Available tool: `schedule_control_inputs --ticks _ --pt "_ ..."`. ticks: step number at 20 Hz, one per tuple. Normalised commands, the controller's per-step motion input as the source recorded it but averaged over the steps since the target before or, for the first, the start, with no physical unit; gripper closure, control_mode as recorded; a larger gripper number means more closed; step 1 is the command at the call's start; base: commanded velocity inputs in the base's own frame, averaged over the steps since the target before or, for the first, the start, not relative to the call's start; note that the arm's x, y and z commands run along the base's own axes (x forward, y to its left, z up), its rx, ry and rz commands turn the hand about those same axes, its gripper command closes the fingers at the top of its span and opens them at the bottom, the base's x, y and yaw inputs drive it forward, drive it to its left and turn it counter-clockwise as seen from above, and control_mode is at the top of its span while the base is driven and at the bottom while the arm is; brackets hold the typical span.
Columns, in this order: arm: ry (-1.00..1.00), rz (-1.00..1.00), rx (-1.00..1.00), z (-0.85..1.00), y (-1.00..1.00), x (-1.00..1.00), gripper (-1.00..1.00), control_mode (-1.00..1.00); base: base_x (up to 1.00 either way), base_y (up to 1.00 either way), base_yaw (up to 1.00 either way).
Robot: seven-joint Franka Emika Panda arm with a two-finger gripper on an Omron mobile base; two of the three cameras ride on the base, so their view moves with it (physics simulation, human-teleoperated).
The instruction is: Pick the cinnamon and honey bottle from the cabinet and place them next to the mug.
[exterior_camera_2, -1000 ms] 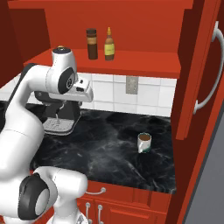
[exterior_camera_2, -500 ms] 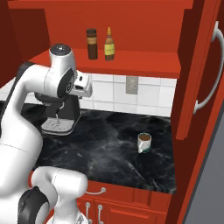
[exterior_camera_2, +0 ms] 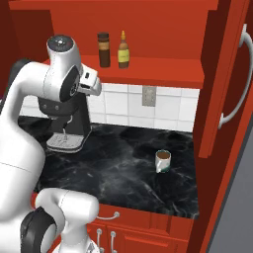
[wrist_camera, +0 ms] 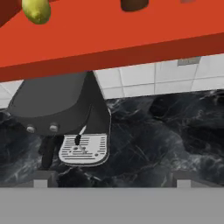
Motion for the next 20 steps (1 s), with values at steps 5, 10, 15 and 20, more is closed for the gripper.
schedule_control_inputs --ticks 5,10,15,20 --pt "-0.12 -0.12 0.02 0.55 0.00 0.00 -1.00 -1.00 0.00 0.00 0.00" --pt "-0.20 -0.13 0.00 0.30 0.12 0.35 -1.00 -1.00 0.00 0.00 0.00" --pt "-0.21 -0.13 0.00 0.33 0.19 0.58 -1.00 -1.00 0.00 0.00 0.00" --pt "-0.13 -0.10 0.00 0.50 0.09 0.59 -1.00 -1.00 0.00 0.00 0.00"
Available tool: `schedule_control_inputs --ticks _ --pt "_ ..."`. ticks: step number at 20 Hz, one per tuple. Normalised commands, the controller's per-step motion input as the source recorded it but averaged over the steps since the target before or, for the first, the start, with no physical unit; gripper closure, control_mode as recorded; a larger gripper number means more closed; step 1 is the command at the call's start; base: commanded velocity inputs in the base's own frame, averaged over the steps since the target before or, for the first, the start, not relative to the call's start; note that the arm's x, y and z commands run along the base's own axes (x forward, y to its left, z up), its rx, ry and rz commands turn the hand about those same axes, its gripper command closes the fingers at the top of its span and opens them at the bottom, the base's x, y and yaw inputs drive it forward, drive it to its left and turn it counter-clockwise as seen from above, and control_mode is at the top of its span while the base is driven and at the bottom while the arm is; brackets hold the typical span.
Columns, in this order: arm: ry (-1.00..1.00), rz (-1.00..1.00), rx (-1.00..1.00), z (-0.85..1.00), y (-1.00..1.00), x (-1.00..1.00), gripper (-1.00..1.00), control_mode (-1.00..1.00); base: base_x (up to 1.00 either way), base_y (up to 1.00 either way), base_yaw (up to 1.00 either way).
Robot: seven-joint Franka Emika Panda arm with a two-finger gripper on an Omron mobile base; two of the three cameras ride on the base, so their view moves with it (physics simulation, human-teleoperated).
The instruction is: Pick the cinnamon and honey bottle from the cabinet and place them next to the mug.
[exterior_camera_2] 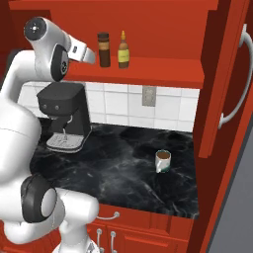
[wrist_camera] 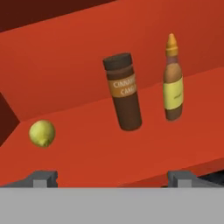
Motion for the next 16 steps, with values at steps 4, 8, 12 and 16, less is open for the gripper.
schedule_control_inputs --ticks 4,8,12,16 --pt "0.01 -0.05 -0.03 0.51 0.00 0.32 -1.00 -1.00 0.00 0.00 0.00" --pt "0.14 0.00 -0.18 0.13 0.01 0.37 -1.00 -1.00 0.00 0.00 0.00" --pt "0.21 0.00 -0.12 -0.12 -0.02 0.37 -1.00 -1.00 0.00 0.00 0.00" --pt "0.01 0.00 -0.01 -0.25 -0.21 0.15 -1.00 -1.00 0.00 0.00 0.00"
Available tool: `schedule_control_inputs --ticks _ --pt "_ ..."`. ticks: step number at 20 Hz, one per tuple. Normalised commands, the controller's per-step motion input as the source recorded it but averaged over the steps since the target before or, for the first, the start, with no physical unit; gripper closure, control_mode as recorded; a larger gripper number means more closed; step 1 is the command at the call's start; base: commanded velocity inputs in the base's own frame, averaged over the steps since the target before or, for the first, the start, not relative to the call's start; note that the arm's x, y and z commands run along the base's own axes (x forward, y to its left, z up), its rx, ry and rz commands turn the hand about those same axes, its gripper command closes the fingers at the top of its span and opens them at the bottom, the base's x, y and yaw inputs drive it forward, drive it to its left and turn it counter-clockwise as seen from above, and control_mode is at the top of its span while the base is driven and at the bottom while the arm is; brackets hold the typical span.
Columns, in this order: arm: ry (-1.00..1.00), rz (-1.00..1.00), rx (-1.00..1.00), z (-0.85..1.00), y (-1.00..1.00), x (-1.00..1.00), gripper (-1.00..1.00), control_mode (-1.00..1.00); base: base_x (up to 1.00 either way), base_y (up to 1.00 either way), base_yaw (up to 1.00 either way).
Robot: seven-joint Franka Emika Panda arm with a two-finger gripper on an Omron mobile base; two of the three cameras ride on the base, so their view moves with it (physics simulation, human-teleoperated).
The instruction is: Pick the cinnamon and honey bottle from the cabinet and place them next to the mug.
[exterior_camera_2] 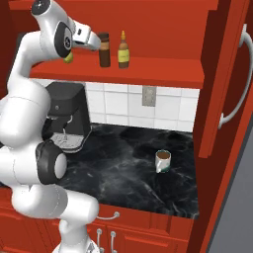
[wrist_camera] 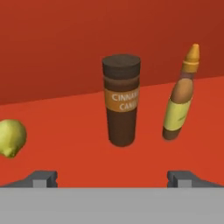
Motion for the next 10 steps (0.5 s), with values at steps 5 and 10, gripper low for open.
schedule_control_inputs --ticks 5,10 --pt "-0.05 0.00 0.00 -0.03 -0.30 0.13 -1.00 -1.00 0.00 0.00 0.00" --pt "-0.08 0.00 0.00 -0.45 -0.19 0.11 -1.00 -1.00 0.00 0.00 0.00"
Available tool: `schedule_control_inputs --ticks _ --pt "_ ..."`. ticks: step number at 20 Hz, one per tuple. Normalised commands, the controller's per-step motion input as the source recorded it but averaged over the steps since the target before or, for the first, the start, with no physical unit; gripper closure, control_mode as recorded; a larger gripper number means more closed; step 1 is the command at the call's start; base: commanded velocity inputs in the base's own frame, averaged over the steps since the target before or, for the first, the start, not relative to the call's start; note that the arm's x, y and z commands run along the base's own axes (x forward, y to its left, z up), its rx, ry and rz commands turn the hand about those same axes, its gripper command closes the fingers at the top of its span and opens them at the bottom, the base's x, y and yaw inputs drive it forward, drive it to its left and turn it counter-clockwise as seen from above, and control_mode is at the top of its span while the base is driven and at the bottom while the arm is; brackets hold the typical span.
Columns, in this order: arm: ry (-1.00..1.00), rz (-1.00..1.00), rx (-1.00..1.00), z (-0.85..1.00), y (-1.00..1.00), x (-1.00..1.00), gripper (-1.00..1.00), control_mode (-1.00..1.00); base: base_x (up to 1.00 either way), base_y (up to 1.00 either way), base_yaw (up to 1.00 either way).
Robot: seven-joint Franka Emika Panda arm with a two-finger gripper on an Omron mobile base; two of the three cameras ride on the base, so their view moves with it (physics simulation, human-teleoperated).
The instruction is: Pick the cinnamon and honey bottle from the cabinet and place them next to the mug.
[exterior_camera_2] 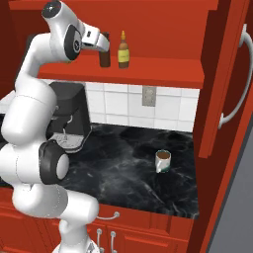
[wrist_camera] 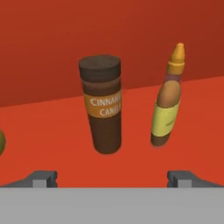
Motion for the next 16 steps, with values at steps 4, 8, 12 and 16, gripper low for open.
schedule_control_inputs --ticks 4,8,12,16 --pt "-0.09 0.00 0.00 -0.41 -0.03 0.18 -1.00 -1.00 0.00 0.00 0.00" --pt "-0.09 0.00 0.00 -0.04 0.00 0.15 -1.00 -1.00 0.00 0.00 0.00" --pt "-0.09 0.00 0.00 0.00 0.00 0.24 -1.00 -1.00 0.00 0.00 0.00" --pt "0.00 0.00 0.00 0.16 0.00 0.16 -1.00 -1.00 0.00 0.00 0.00"
